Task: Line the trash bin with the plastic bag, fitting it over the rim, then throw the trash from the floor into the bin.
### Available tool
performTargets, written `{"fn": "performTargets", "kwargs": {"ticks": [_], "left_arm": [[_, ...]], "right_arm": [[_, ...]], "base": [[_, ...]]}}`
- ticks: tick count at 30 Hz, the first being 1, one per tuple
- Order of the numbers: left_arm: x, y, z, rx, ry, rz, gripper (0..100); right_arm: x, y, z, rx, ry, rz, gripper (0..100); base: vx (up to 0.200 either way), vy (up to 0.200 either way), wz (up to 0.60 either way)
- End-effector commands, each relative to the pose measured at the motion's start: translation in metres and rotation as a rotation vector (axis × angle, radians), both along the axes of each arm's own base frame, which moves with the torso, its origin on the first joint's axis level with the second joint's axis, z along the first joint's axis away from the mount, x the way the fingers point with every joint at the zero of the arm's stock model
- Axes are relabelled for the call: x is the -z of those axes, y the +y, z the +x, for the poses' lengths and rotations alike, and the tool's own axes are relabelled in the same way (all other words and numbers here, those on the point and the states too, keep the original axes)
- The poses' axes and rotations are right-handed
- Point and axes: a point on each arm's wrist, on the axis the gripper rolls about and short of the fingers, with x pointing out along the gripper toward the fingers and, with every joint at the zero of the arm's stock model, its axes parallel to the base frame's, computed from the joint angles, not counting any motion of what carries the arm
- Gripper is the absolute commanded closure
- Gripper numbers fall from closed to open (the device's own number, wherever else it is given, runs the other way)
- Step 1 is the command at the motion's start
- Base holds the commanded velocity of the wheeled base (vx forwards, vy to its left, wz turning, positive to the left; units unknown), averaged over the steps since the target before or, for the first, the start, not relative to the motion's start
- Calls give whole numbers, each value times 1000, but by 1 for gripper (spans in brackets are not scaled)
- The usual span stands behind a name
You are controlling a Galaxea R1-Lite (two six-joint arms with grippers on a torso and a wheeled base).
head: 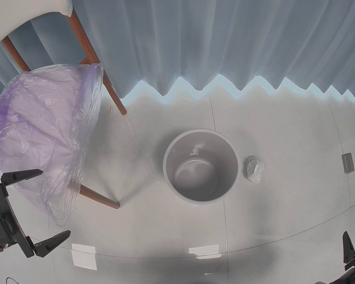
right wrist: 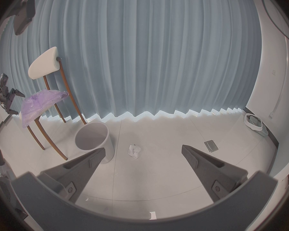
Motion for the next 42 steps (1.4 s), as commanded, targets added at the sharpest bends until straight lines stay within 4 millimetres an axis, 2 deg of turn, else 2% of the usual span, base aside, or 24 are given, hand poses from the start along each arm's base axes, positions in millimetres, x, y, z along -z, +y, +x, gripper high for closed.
{"fn": "performTargets", "kwargs": {"ticks": [1, 6, 18, 33, 42], "left_arm": [[-4, -9, 17, 24, 46, 17, 0], [-12, -14, 29, -3, 57, 16, 0], [-21, -51, 56, -24, 104, 66, 0], [-30, -60, 74, -323, 62, 123, 0], [-29, -77, 76, -345, 72, 126, 0]], "right_arm": [[5, 0, 0, -1, 2, -1, 0], [5, 0, 0, 1, 2, -1, 0], [5, 0, 0, 1, 2, -1, 0], [5, 0, 0, -1, 2, -1, 0], [5, 0, 0, -1, 2, -1, 0]], "base": [[0, 0, 0], [0, 0, 0], [0, 0, 0], [0, 0, 0], [0, 0, 0]]}}
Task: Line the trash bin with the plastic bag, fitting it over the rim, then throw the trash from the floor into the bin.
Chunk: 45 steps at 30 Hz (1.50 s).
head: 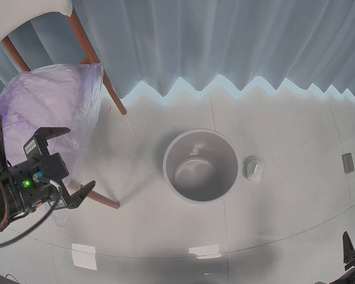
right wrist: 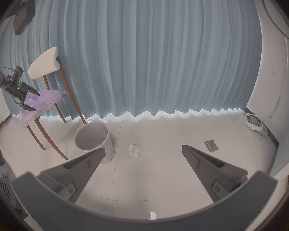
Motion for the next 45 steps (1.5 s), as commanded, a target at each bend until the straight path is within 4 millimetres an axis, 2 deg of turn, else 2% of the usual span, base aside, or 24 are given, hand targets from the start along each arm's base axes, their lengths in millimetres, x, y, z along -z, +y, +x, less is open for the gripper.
{"fn": "performTargets", "kwargs": {"ticks": [1, 9, 13, 17, 18, 24, 37, 45], "left_arm": [[3, -12, 4, -5, 11, 22, 0], [7, -30, 7, -132, -32, 72, 0], [13, -39, 15, -178, -50, 62, 0], [23, -42, 19, -232, -50, 79, 0], [30, -47, 21, -267, -56, 75, 0], [43, -48, 25, -417, -112, 84, 0], [59, -57, 38, -437, -121, 91, 0], [58, -62, 46, -435, -178, 83, 0]], "right_arm": [[5, 0, 0, 1, 2, -1, 0], [5, 0, 0, 0, 4, -1, 0], [5, 0, 0, 1, 2, -1, 0], [5, 0, 0, 1, 2, -1, 0], [5, 0, 0, 1, 2, -1, 0], [5, 0, 0, 1, 2, -1, 0], [5, 0, 0, 1, 4, -1, 0], [5, 0, 0, 1, 2, -1, 0]], "base": [[0, 0, 0], [0, 0, 0], [0, 0, 0], [0, 0, 0], [0, 0, 0], [0, 0, 0], [0, 0, 0], [0, 0, 0]]}}
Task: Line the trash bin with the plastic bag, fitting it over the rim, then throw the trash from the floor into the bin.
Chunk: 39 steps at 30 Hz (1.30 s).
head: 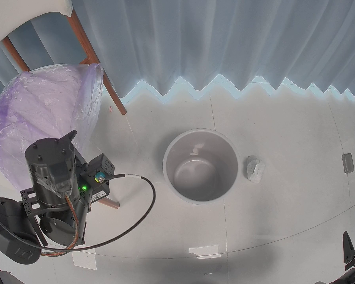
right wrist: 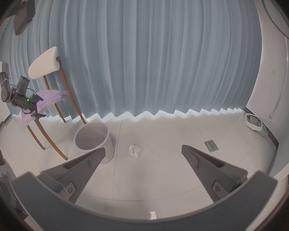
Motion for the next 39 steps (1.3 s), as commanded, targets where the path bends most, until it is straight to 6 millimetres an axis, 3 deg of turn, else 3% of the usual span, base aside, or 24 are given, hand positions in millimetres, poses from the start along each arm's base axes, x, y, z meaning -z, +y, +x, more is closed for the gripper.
{"fn": "performTargets", "kwargs": {"ticks": [1, 15, 37, 38, 39], "left_arm": [[3, -2, 6, -4, -10, 39, 0], [5, 13, 17, -67, -51, 76, 0], [8, 16, 17, -75, -42, 84, 0], [7, 16, 17, -75, -44, 82, 100], [8, 16, 17, -77, -41, 84, 100]], "right_arm": [[5, 0, 0, 1, 2, -1, 0], [5, 0, 0, 1, 2, -1, 0], [5, 0, 0, 0, 3, -1, 0], [5, 0, 0, 0, 2, -1, 0], [5, 0, 0, 0, 2, -1, 0]], "base": [[0, 0, 0], [0, 0, 0], [0, 0, 0], [0, 0, 0], [0, 0, 0]]}}
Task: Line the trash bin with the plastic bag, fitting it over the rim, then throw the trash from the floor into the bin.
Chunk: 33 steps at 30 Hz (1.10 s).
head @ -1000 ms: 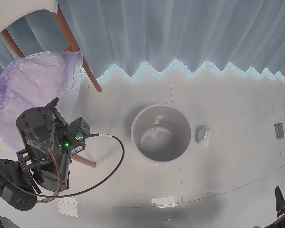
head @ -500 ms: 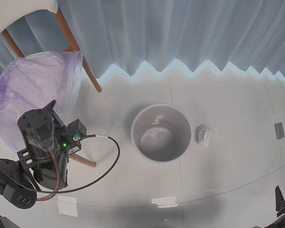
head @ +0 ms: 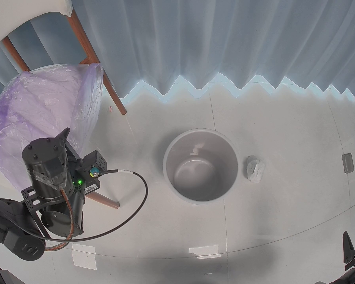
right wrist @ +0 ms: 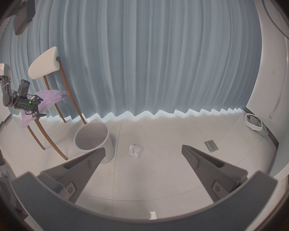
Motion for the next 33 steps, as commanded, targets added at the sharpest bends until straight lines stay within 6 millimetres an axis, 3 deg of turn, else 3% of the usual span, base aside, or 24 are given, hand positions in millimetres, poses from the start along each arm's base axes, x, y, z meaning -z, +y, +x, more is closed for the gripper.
{"fn": "performTargets", "kwargs": {"ticks": [1, 9, 24, 33], "left_arm": [[1, 0, 0, -1, 2, 1, 100], [-1, 3, -1, -4, -4, -5, 100], [-24, 13, -17, 22, -84, -92, 100], [-25, 9, -20, 189, -93, -242, 100]], "right_arm": [[5, 0, 0, 1, 2, 0, 0], [5, 0, 0, 1, 2, 0, 0], [5, 0, 0, 1, 2, 0, 0], [5, 0, 0, 1, 2, 0, 0]], "base": [[0, 0, 0], [0, 0, 0], [0, 0, 0], [0, 0, 0]]}}
